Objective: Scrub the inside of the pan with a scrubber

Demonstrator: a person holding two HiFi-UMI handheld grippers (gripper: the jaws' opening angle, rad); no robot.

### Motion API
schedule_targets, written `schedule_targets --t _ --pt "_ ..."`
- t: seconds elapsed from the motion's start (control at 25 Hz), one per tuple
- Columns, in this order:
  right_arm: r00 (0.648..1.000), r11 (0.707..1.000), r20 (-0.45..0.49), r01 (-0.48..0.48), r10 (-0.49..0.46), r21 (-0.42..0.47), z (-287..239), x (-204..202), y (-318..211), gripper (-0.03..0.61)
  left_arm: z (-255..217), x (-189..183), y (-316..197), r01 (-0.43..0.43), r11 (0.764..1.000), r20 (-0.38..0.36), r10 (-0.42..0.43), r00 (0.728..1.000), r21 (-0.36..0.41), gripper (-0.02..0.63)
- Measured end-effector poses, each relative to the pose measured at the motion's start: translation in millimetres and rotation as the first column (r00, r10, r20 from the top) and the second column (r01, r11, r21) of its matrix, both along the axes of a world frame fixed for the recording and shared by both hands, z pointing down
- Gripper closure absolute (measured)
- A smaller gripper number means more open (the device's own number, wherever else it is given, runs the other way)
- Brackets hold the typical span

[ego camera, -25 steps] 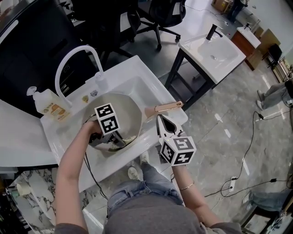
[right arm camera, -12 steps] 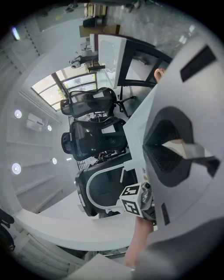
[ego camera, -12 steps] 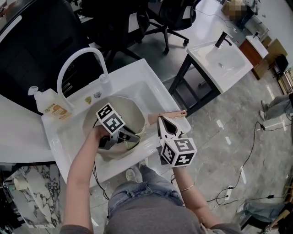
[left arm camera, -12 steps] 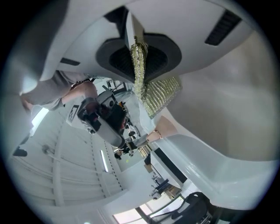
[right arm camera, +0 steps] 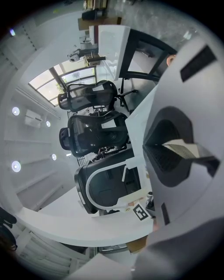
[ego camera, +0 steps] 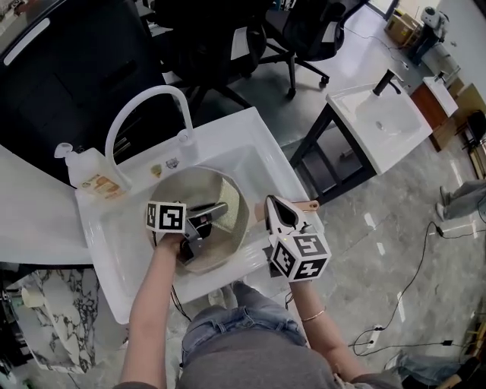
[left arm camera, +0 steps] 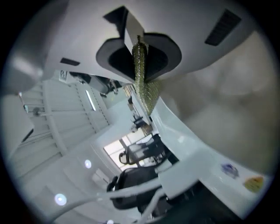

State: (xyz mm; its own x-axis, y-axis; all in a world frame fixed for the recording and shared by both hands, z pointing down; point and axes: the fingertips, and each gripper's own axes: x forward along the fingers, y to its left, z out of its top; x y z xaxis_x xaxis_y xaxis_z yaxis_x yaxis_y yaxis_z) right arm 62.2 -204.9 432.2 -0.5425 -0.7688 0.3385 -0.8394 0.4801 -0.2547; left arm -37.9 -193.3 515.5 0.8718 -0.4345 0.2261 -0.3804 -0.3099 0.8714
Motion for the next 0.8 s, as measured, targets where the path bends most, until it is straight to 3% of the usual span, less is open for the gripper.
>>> schedule_targets --t 0.12,0.2,0.28,0.4,0.48,0.64,0.8 --pt "1.000 1.000 0.007 0.010 -0.010 0.006 -2.8 -3.7 -6.6 0.568 -11.5 -41.2 -8.8 0.247 0.968 -0.029 -0.246 0.969 0.049 0.557" --pt "1.000 1.000 0.008 0.014 -0.014 0.008 -3.3 -5.9 -10.6 0.568 -16.0 -53.5 -6.5 0.312 0.949 -0.044 -0.310 0.950 0.052 0.557" --pt "1.000 1.000 0.007 0.015 -0.015 0.009 -3.3 -8.0 -14.6 0.568 -13.1 -51.0 -0.4 0.299 0.954 -0.028 -0.298 0.954 0.041 0.557" --pt "1.000 1.000 0.005 0.015 -0.015 0.009 -3.1 -10.6 -18.3 0.568 4.7 -33.0 9.9 0.208 0.978 0.071 -0.210 0.975 0.032 0.557" --pt "1.000 1.000 0.004 0.014 -0.014 0.011 -3.3 -11.9 -20.0 0.568 17.7 -24.0 10.8 0.177 0.984 0.132 -0.179 0.975 0.026 0.557" --pt "1.000 1.000 0.003 0.008 -0.008 0.012 -4.0 -13.3 -21.8 0.568 35.4 -21.6 3.1 0.202 0.979 0.186 -0.198 0.962 0.000 0.557" --pt "1.000 1.000 -0.002 0.004 -0.004 0.009 -2.9 -12.6 -22.4 0.568 56.8 -29.9 1.1 0.246 0.967 0.263 -0.219 0.940 -0.072 0.557"
